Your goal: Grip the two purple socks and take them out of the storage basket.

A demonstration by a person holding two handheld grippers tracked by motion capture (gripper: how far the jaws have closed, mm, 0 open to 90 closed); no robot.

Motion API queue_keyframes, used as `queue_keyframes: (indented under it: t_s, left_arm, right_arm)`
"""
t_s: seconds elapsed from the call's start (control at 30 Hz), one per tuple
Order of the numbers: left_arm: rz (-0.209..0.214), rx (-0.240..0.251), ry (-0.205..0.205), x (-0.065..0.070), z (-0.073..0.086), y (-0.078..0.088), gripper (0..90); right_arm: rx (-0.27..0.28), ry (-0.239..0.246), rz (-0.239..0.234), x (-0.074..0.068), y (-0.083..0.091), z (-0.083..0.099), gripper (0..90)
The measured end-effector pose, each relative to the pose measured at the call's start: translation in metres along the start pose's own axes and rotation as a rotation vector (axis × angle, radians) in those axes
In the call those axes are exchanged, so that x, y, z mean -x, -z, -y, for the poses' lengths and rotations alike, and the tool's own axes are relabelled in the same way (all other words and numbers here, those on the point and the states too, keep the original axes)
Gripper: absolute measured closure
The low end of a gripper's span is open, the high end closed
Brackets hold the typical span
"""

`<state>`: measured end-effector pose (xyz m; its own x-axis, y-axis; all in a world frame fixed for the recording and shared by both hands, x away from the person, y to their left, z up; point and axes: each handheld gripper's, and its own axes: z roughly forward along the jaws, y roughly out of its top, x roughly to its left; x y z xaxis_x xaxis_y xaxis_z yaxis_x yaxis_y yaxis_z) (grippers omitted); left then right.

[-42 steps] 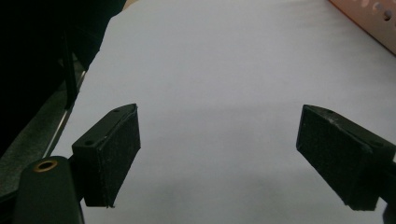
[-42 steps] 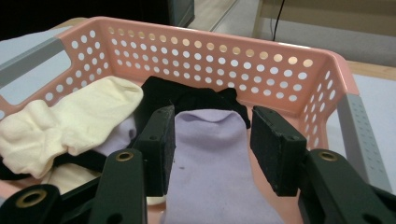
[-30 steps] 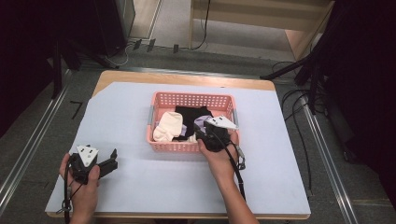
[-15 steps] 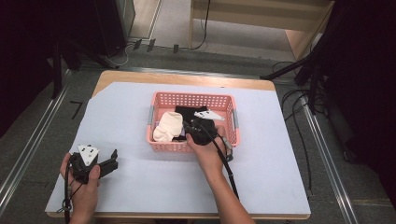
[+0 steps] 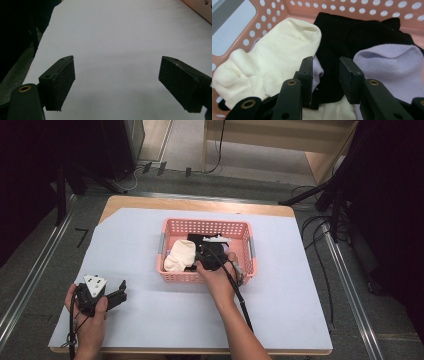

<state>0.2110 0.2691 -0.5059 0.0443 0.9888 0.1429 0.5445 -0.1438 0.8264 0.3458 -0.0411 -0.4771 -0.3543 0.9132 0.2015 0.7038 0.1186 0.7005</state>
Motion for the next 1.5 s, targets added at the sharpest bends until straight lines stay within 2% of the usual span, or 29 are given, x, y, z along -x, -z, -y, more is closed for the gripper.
queue_keyframes:
  t_s: [0.17, 0.3, 0.4, 0.5, 0.57, 0.6, 0.67, 0.8, 0.9, 1.0, 1.07, 1.13, 1.3, 1.4, 1.47, 1.5]
  left_arm:
    - [-0.001, 0.003, -0.007, 0.001, 0.000, -0.001, 14.6]
    - [0.001, 0.004, -0.008, 0.001, 0.000, -0.001, 14.6]
    - [0.002, 0.002, -0.007, 0.001, 0.000, -0.001, 14.6]
    - [0.002, -0.002, -0.010, 0.001, 0.000, -0.001, 14.6]
    - [0.003, -0.002, -0.010, 0.001, 0.000, -0.001, 14.6]
    - [0.004, -0.003, -0.010, 0.001, 0.000, -0.001, 14.6]
    - [0.004, -0.004, -0.010, 0.001, 0.000, -0.001, 14.6]
    - [0.002, -0.006, -0.012, 0.001, 0.000, -0.001, 14.6]
    - [0.004, -0.006, -0.013, 0.001, 0.000, -0.002, 14.6]
    - [-0.002, -0.003, -0.012, 0.001, 0.000, -0.001, 14.6]
    - [-0.001, -0.003, -0.013, 0.001, 0.000, -0.001, 14.6]
    - [-0.001, -0.003, -0.015, 0.001, 0.000, -0.001, 14.6]
    - [-0.001, -0.006, -0.020, 0.002, 0.000, -0.001, 14.6]
    - [-0.002, -0.009, -0.024, 0.002, 0.000, -0.001, 14.6]
    - [-0.003, -0.012, -0.024, 0.002, -0.001, -0.001, 14.6]
    - [-0.004, -0.013, -0.025, 0.002, -0.001, -0.001, 14.6]
  right_arm:
    - [-0.049, -0.034, -0.054, -0.001, -0.004, -0.004, 60.6]
    - [-0.103, -0.060, -0.038, -0.003, -0.009, -0.008, 65.4]
    - [-0.119, -0.068, -0.033, -0.003, -0.009, -0.008, 71.7]
    - [-0.120, -0.061, -0.038, -0.003, -0.009, -0.007, 86.1]
    - [-0.122, -0.050, -0.033, -0.003, -0.008, -0.007, 87.9]
    - [-0.078, -0.030, -0.038, -0.003, -0.005, -0.005, 88.7]
    - [-0.049, -0.025, -0.050, -0.002, -0.002, -0.004, 88.9]
    - [0.027, -0.057, -0.091, 0.001, 0.010, -0.005, 89.1]
    - [0.104, -0.050, -0.120, 0.004, 0.020, -0.005, 89.1]
    - [0.184, -0.018, -0.121, 0.006, 0.034, -0.005, 89.1]
    - [0.234, -0.015, -0.121, 0.009, 0.041, -0.004, 89.1]
    - [0.274, -0.026, -0.142, 0.012, 0.049, -0.004, 89.2]
    - [0.383, -0.001, -0.145, 0.016, 0.076, -0.006, 89.1]
    - [0.425, -0.006, -0.174, 0.017, 0.090, -0.008, 89.1]
    - [0.406, -0.021, -0.199, 0.018, 0.094, -0.008, 89.1]
    - [0.403, -0.014, -0.199, 0.019, 0.092, -0.008, 89.1]
